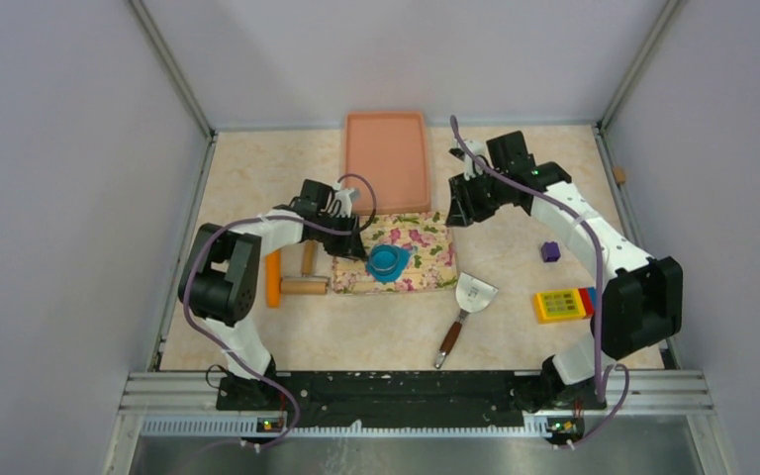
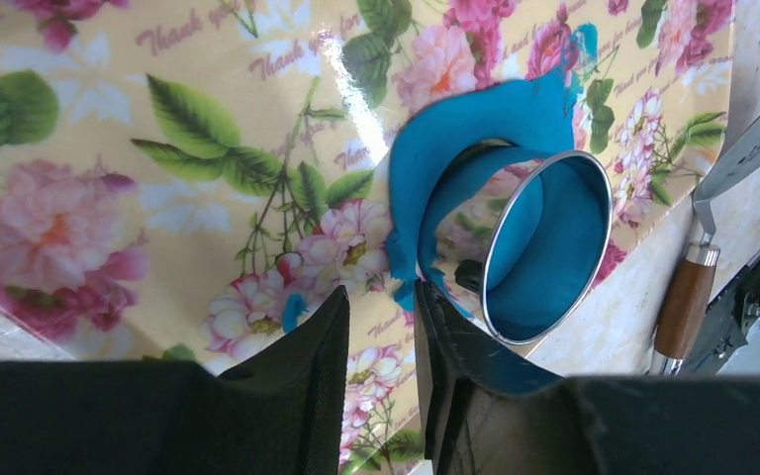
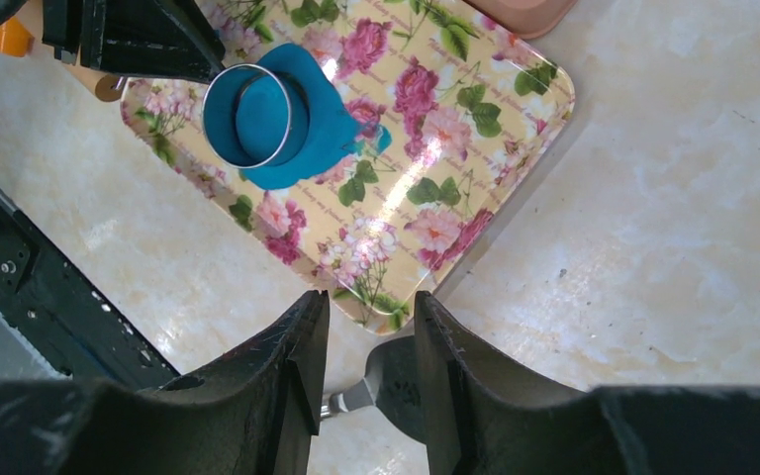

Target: Roll out the dumpling wrappers from the dough

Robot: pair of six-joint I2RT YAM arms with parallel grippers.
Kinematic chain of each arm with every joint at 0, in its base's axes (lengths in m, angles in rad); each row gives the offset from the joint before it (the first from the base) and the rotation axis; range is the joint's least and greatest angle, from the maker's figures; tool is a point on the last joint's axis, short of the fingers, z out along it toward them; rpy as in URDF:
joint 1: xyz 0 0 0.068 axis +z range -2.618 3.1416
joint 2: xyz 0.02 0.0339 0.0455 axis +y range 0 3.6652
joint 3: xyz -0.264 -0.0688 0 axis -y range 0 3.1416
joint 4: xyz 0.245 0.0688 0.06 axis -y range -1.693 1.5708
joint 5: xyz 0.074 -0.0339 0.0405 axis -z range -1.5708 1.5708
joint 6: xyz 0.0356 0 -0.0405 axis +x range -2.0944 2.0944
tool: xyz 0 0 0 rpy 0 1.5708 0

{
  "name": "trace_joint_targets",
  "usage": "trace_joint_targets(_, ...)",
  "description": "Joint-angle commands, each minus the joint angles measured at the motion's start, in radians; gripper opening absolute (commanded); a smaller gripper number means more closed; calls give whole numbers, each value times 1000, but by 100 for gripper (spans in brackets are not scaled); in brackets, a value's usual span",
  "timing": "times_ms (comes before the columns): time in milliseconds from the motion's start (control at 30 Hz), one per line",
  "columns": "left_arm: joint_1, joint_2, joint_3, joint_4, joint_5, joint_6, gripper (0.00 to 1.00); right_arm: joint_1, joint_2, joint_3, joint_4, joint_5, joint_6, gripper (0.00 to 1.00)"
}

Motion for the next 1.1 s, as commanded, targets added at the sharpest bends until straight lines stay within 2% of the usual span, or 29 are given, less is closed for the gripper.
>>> trace_joint_targets(0,-5,32,19,18,19,-6,32,-4,-39,-4,13,9,-12,38)
trace_joint_targets(167,-4,43,-3,44,120,-26,31,-8,-45,-17,16,12,-12,38)
trace_joint_targets(267,2,42,-14,48,158,-30,37,-12,-48,-29,17,14,-7,38)
trace_joint_targets(400,24,59,-6,17,158,-37,44,-14,-53,-39,21,16,-5,37)
trace_joint_targets(700,124,-17,-81,78,172,-108,46,-15,-33,-40,31,6,1,37)
trace_joint_targets(867,139,-35,-163,296,383,-205,51,-15,-10,-34,21,8,-13,36)
trace_joint_targets(1067,139,-10,-307,720,441,-396,58,-15,22,-22,-12,27,-68,35)
